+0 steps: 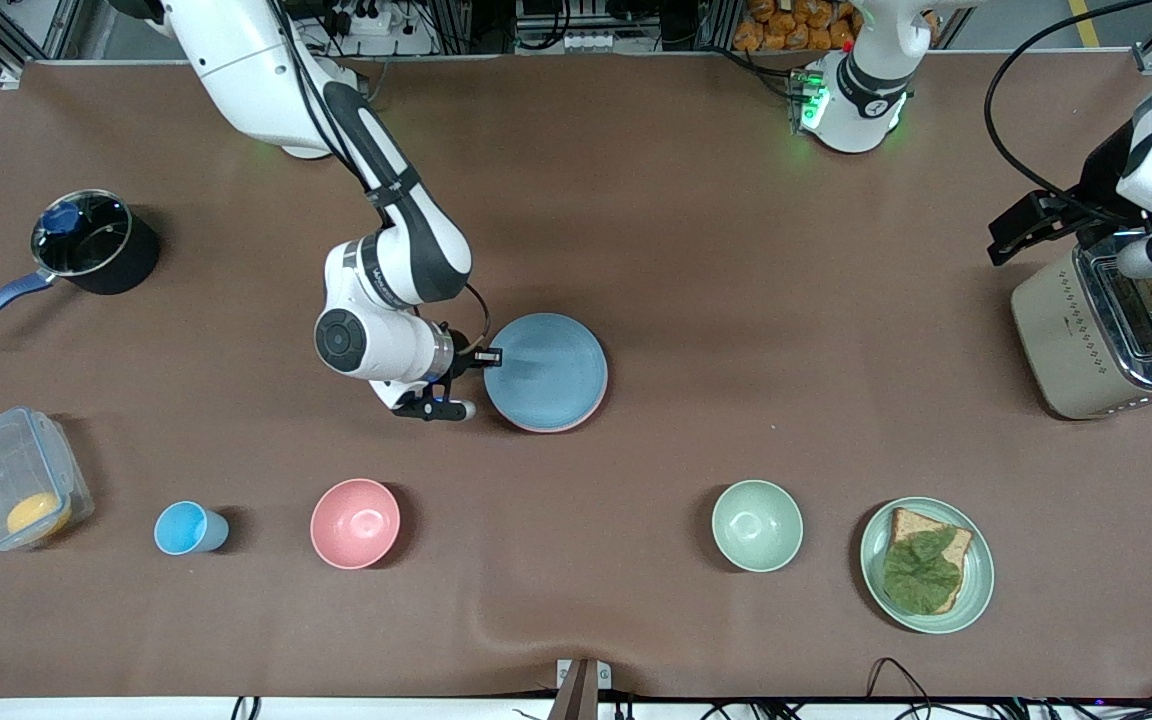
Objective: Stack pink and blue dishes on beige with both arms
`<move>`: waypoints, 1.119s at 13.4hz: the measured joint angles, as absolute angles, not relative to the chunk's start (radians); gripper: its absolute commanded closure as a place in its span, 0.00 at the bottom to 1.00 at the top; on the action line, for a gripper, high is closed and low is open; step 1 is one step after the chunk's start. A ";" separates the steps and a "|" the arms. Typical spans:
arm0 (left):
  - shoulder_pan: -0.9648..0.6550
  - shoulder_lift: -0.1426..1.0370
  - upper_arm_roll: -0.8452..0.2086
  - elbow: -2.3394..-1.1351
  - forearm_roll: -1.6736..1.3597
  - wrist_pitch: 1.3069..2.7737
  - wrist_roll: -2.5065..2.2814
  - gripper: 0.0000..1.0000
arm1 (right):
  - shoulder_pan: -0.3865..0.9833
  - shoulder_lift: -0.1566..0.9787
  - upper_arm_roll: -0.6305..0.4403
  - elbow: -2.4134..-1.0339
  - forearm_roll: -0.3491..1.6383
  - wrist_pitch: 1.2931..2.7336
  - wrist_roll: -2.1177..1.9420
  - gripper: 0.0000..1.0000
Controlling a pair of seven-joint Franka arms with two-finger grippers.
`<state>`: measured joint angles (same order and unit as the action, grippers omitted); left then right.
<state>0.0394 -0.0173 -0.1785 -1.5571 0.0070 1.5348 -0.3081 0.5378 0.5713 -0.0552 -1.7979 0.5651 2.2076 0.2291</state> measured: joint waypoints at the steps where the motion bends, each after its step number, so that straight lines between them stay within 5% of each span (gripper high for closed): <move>1: 0.039 -0.017 -0.179 -1.557 0.007 1.529 -0.304 0.00 | 0.525 0.556 -0.061 -1.793 0.565 2.175 0.229 0.00; 15: 0.039 -0.017 -0.181 -1.556 0.007 1.496 -0.233 0.00 | 0.102 0.126 -0.094 -1.700 0.104 1.699 -0.171 0.00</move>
<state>0.0392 -0.0166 -0.1813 -1.5562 0.0070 1.4965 -0.2330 0.1025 0.1260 -0.0940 -1.6998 0.1039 1.6989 -0.1710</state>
